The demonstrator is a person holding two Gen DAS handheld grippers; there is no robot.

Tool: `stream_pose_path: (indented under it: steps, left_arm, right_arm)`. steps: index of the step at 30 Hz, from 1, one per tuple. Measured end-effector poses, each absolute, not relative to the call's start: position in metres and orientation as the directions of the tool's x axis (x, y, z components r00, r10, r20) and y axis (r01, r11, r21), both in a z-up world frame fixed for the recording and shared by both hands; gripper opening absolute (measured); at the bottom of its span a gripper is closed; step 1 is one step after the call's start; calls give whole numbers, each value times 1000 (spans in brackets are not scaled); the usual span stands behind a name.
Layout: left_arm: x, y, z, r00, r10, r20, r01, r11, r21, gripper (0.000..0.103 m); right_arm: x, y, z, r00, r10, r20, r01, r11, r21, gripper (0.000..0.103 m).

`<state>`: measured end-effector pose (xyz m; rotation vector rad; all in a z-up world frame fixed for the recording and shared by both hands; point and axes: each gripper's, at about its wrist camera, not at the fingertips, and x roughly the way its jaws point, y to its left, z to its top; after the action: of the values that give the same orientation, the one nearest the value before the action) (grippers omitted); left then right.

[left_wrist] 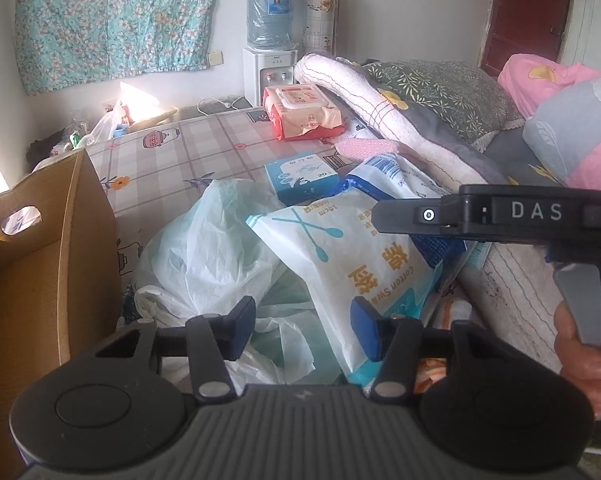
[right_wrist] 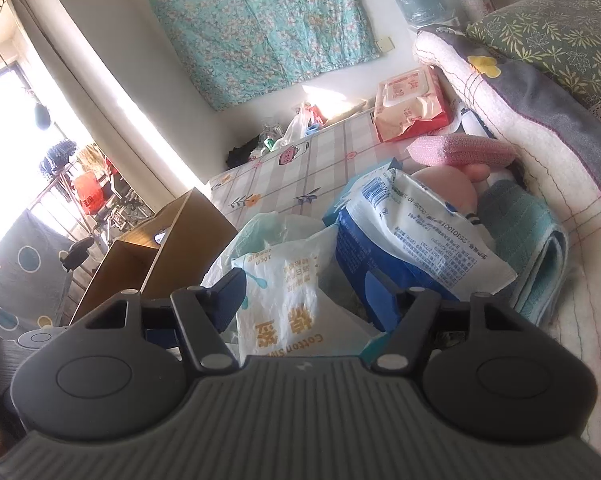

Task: Organize soft objects

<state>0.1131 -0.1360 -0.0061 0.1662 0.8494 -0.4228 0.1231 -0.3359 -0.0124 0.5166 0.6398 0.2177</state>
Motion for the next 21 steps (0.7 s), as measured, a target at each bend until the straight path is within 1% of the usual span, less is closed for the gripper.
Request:
stream_pose_path:
  steps: [3, 7, 11, 13, 15, 16, 18, 19, 20, 21]
  left_arm:
    - [124, -140, -10, 545, -313, -778, 429, 901, -61, 38]
    - [136, -143, -12, 513, -344, -787, 433, 895, -109, 39]
    - [148, -145, -13, 474, -355, -806, 416, 897, -150, 44]
    - [152, -145, -14, 457, -365, -811, 413, 895, -171, 45]
    - [155, -147, -16, 445, -371, -815, 413, 893, -180, 43]
    - [156, -148, -16, 442, -371, -817, 413, 893, -182, 42]
    - [157, -150, -17, 441, -365, -820, 406, 896, -180, 36]
    - [157, -151, -17, 442, -359, -822, 406, 897, -174, 34]
    - [156, -151, -17, 443, -355, -823, 408, 897, -167, 30]
    - [156, -151, -16, 445, -356, -822, 409, 897, -167, 28]
  right_arm:
    - [137, -343, -21, 765, 383, -518, -37, 829, 558, 63]
    - [150, -353, -31, 742, 439, -506, -46, 788, 614, 61]
    - [159, -357, -36, 715, 490, -499, -56, 751, 658, 61]
    - [162, -358, -38, 708, 502, -496, -61, 743, 666, 61]
    - [163, -358, -41, 701, 511, -497, -61, 738, 672, 56]
    - [164, -358, -43, 695, 519, -497, -59, 731, 680, 49]
    - [165, -358, -49, 688, 529, -498, -48, 717, 695, 41]
    - [165, -357, -50, 685, 530, -500, -50, 719, 694, 31]
    - [164, -355, -51, 687, 527, -500, -48, 720, 693, 28]
    - [162, -354, -51, 691, 525, -497, -45, 718, 695, 27]
